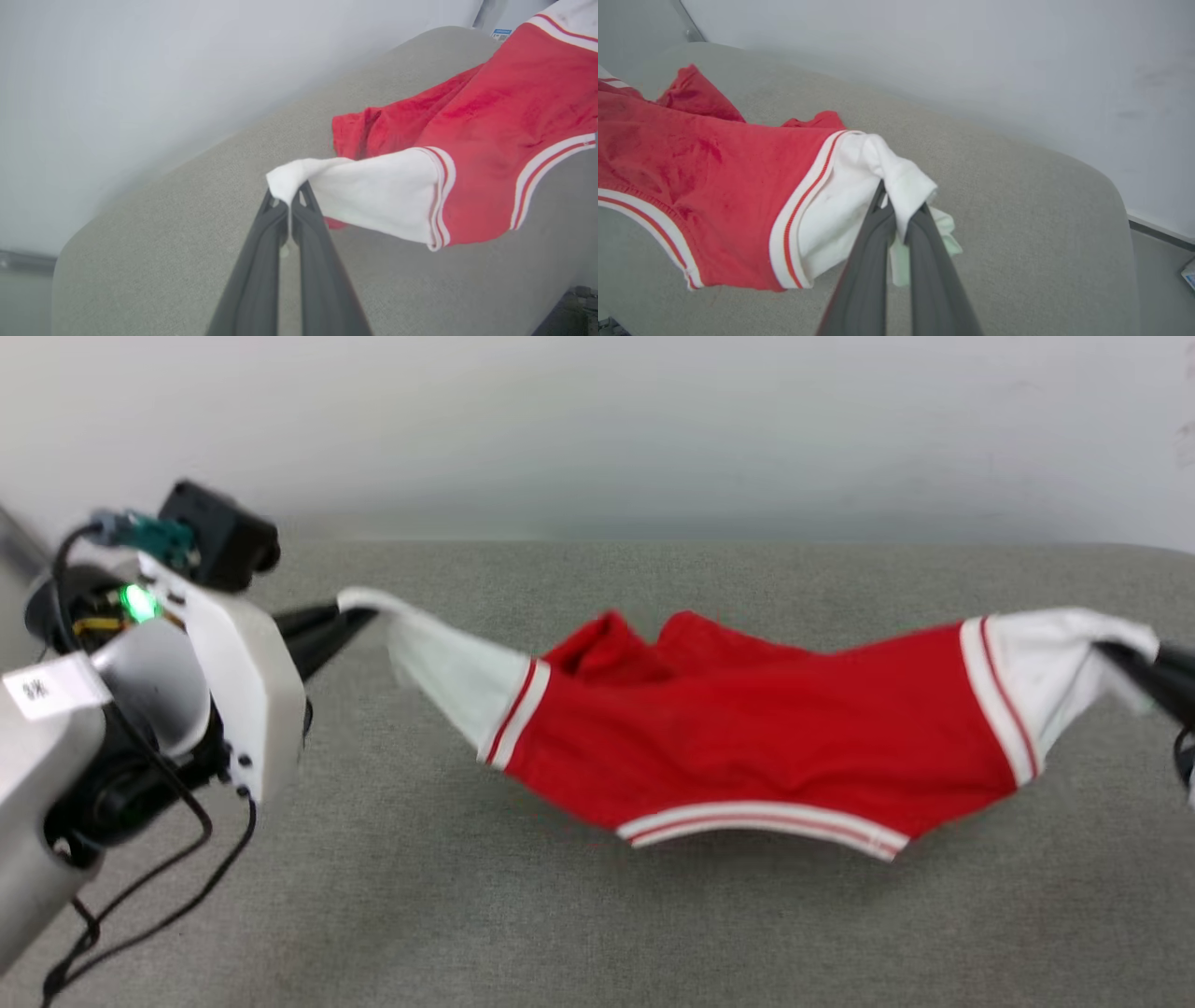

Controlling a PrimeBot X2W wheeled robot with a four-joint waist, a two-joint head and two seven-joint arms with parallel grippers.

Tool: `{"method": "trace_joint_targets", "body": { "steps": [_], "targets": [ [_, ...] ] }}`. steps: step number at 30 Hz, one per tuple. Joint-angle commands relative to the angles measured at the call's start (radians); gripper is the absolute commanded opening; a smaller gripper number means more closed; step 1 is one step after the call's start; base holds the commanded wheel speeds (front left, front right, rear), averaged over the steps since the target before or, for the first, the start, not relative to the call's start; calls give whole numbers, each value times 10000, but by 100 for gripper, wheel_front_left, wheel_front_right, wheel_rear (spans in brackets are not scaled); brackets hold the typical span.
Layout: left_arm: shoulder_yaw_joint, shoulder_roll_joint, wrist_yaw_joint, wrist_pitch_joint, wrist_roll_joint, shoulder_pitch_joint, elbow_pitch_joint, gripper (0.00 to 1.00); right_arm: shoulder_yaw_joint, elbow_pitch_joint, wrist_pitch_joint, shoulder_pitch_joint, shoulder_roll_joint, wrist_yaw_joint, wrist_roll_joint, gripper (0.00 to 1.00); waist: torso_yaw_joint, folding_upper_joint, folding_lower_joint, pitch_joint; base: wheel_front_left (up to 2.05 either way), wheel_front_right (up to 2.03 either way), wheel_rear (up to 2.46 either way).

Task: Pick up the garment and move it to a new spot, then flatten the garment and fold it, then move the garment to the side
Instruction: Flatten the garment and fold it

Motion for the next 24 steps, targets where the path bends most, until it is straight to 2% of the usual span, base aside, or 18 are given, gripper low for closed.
{"method": "trace_joint_targets", "body": {
  "steps": [1, 6, 10, 20, 24],
  "targets": [
    [122, -93, -4, -88, 113, -299, -32, 0, -155, -124, 21, -385, 76, -3, -83, 0, 23, 0, 0, 97, 0, 0, 0],
    [466, -613, -164, -253, 569, -1558, 249, 0, -597, -269, 134, -1812, 242, -3, -438, 0, 81, 0, 0, 599, 0, 0, 0],
    [759, -1134, -251, -437, 950, -2756, 847, 0, -483, 86, 159, -3552, 379, -3, -823, 0, 84, 0, 0, 1228, 0, 0, 0],
    [1349, -2428, -635, -1697, 2185, -5993, 3446, 0, 941, 2430, -503, -8353, 1125, -3, -2201, 0, 118, 0, 0, 2785, 0, 0, 0],
    [1525, -2843, -778, -2161, 2440, -7204, 4470, 0, 1259, 3447, -1123, -9929, 1428, -5, -2690, 0, 210, 0, 0, 3253, 0, 0, 0]
  ]
}}
